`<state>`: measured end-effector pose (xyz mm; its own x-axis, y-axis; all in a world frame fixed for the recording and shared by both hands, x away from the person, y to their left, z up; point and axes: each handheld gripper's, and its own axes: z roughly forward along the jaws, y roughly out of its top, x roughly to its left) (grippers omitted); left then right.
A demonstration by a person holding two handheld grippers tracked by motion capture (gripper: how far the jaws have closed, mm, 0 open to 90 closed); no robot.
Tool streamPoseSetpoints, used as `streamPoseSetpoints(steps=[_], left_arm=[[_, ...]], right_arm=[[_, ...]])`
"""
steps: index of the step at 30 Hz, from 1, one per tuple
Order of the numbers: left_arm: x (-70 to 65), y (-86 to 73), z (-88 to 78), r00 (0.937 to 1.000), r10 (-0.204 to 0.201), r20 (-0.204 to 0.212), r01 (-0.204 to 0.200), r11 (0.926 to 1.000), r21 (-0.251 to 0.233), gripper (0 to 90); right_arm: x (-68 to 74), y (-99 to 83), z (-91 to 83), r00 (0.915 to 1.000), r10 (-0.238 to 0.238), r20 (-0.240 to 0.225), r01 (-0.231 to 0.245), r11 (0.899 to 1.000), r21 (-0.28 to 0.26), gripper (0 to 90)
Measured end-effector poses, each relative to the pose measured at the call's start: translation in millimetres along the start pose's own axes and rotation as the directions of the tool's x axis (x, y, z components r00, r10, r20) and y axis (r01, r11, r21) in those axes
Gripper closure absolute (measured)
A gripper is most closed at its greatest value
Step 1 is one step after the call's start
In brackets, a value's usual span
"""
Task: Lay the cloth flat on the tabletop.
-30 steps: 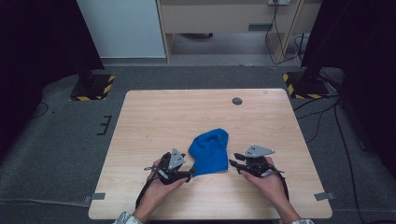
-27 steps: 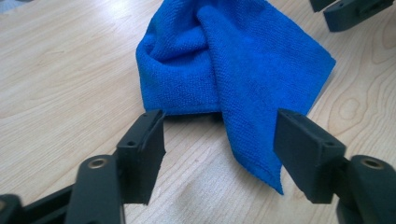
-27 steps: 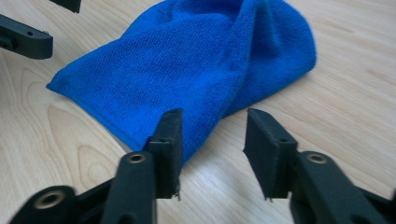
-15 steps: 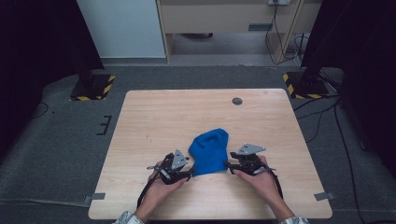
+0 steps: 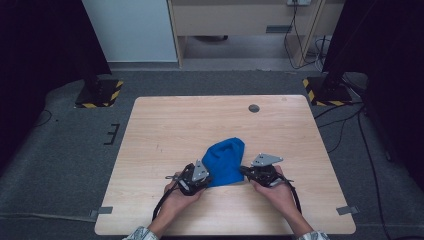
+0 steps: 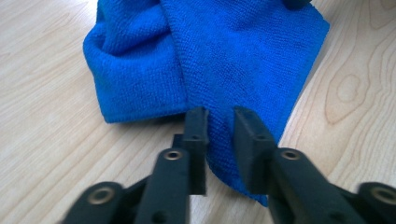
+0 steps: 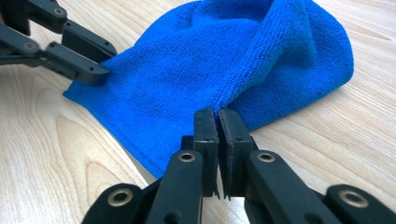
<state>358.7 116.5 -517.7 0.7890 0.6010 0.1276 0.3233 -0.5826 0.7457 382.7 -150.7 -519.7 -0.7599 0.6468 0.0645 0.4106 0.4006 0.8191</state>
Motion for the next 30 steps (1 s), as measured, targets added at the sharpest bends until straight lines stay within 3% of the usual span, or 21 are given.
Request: streamPoseSetpoints(steps=[4,5,12,17,18,20,22,24,27,28,30], left_arm=[[1.9,2.1,-3.5,1.0000,-0.009,0.003,0.009,0.9998,-0.018,84.1],[2.4,3.7,-9.3,0.9998,-0.020,0.008,0.020,0.9989,-0.042,85.1],[0.0,11.7,-28.0,0.9993,-0.036,0.014,0.037,0.9936,-0.107,85.6],[-1.0,20.6,-49.2,0.9976,-0.065,0.024,0.068,0.9836,-0.167,85.9],[-0.3,26.6,-58.2,0.9962,-0.074,0.046,0.082,0.9790,-0.187,85.8],[0.5,30.1,-63.0,0.9953,-0.078,0.058,0.088,0.9765,-0.197,85.7],[4.0,37.3,-71.9,0.9910,-0.103,0.086,0.119,0.9688,-0.217,85.7],[7.8,43.8,-78.8,0.9911,-0.106,0.081,0.122,0.9658,-0.229,85.7],[18.2,50.7,-77.4,0.9914,-0.116,0.061,0.126,0.9668,-0.222,85.6],[27.1,52.3,-67.0,0.9902,-0.131,0.048,0.138,0.9708,-0.196,85.8],[31.6,51.8,-60.1,0.9893,-0.140,0.040,0.145,0.9729,-0.180,85.8]], right_arm=[[0.6,1.5,-1.7,1.0000,-0.003,-0.006,0.003,1.000,-0.003,87.8],[1.7,4.1,-5.8,0.9999,-0.005,-0.010,0.005,1.000,-0.011,87.9],[10.4,10.7,-23.9,0.9995,-0.025,-0.019,0.024,0.999,-0.044,87.9],[24.3,17.8,-46.1,0.9980,-0.056,-0.030,0.054,0.997,-0.061,87.9],[27.7,23.3,-55.5,0.9978,-0.058,-0.033,0.056,0.996,-0.069,87.8],[28.7,26.6,-60.3,0.9978,-0.056,-0.035,0.053,0.996,-0.074,87.8],[29.3,38.7,-72.3,0.9972,-0.063,-0.040,0.059,0.994,-0.097,87.8],[28.6,42.7,-75.0,0.9971,-0.062,-0.044,0.057,0.993,-0.101,87.8],[23.8,53.3,-76.0,0.9972,-0.056,-0.050,0.051,0.993,-0.105,87.8],[18.1,58.8,-67.8,0.9975,-0.053,-0.047,0.049,0.995,-0.086,87.7],[14.8,61.0,-61.8,0.9976,-0.050,-0.048,0.046,0.996,-0.074,87.6]])
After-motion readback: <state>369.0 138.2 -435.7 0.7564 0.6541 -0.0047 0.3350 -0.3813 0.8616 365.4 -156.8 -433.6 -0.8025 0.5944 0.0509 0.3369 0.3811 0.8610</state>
